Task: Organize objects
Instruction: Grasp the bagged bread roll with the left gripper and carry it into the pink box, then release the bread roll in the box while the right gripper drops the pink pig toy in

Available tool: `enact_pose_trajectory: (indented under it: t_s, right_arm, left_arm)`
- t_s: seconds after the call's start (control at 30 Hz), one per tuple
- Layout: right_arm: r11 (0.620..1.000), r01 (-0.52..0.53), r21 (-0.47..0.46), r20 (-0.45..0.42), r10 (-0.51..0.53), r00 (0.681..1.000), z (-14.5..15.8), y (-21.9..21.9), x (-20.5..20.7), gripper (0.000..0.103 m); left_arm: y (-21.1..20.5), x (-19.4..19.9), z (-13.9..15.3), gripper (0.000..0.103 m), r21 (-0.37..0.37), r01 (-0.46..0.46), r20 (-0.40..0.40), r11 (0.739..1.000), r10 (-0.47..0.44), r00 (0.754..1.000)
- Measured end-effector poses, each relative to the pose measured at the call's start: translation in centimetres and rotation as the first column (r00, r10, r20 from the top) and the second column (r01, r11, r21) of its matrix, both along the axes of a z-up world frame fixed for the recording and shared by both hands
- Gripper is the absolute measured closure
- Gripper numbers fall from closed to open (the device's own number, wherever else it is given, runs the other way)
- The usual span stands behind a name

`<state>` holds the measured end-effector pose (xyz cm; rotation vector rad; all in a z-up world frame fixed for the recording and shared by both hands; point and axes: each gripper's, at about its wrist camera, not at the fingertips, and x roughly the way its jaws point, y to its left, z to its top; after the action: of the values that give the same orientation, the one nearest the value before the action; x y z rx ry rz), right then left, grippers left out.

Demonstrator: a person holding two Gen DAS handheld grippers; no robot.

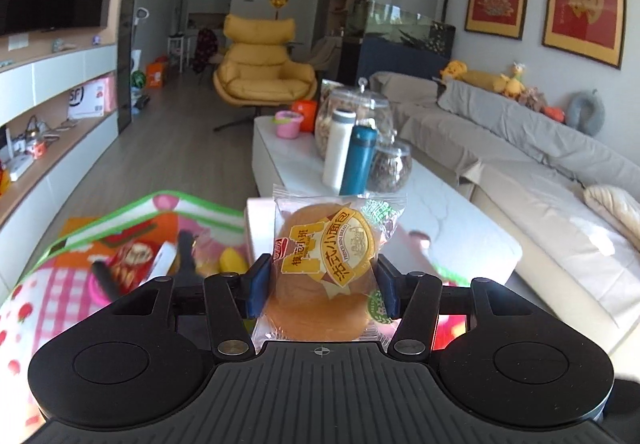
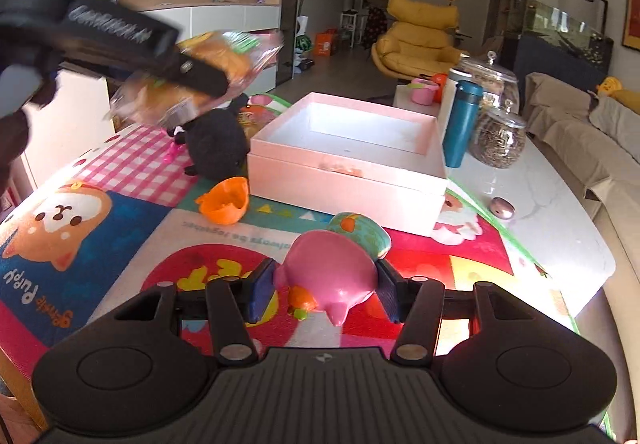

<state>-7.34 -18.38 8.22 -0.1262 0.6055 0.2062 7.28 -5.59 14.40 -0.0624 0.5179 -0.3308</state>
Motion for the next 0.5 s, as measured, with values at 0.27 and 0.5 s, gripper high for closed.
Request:
enact_pose_trajectory:
  t_s: [0.27,0.5]
  right_arm:
    - [0.998,0.055,0.027,0.023,-0.055,0.998,0.2,-2.2,0.1,0.05]
    - [0.997,0.071,0.017,0.011,-0.071,0.997,0.1,-2.7,2.0,0.049]
  left_arm:
    - [-4.3,9.1,-4.7,0.045,0.054,-0.024,-0.113,0.998,0.03,0.993]
    - [1.5,2.3,-5.0,0.045,-0.095,-0.025,-0.077,0.995,0.018,0.997]
